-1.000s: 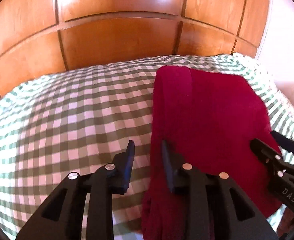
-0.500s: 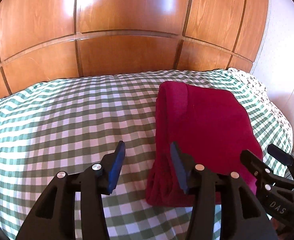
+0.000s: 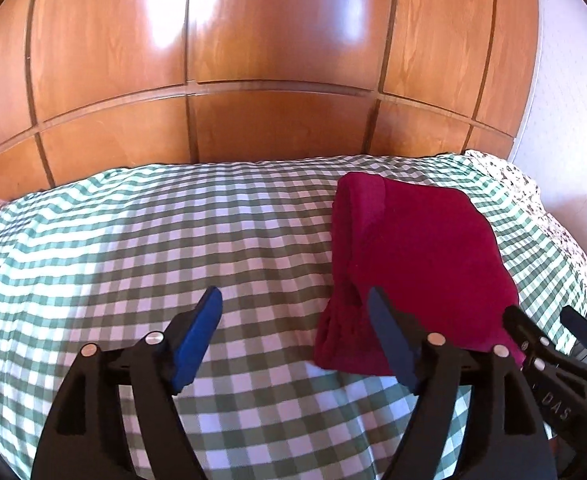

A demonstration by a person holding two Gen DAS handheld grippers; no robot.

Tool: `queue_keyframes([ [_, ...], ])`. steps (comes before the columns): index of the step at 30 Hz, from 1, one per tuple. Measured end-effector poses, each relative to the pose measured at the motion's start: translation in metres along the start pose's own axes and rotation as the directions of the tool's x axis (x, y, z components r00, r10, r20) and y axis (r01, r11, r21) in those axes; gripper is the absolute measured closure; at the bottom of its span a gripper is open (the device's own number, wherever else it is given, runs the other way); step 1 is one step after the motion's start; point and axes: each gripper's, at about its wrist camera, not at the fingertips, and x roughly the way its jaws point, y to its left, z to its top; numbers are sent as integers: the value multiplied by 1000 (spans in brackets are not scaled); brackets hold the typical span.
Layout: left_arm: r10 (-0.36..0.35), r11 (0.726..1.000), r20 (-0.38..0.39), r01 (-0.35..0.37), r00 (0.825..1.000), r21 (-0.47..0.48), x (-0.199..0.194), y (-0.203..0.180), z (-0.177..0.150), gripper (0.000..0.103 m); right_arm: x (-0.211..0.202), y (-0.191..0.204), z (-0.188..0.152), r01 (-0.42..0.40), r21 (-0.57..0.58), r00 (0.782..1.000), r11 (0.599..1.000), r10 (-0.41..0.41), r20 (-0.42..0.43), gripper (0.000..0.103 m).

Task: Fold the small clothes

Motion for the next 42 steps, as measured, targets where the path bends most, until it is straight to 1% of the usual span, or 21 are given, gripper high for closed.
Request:
queue_keyframes([
  [5, 28, 1000, 15, -28, 999, -13, -11, 5, -7, 19, -7, -4, -1, 46, 31, 999, 998, -46, 10, 4],
  [8, 52, 999, 28, -51, 998, -8, -15, 5, -10, 14, -9, -4, -5, 52, 35, 999, 998, -52, 6, 4],
  [12, 55, 998, 29, -54, 998, -9, -19, 3, -13, 10, -10, -4, -8, 50, 34, 999, 998, -50, 0, 4],
  [19, 59, 998, 40, -59, 997, 14, -25, -6, -15, 5, -14, -3, -9, 49, 26, 999, 998, -49, 16, 4],
  [25, 45, 999, 41, -46, 998, 14, -29, -10, -15, 3, -17, -3, -9, 43, 34, 999, 998, -44, 22, 4],
  [42, 49, 999, 61, -49, 997, 9, -39, -10, -14, 3, -14, 0, -12, 35, 27, 999, 999, -35, 11, 4],
])
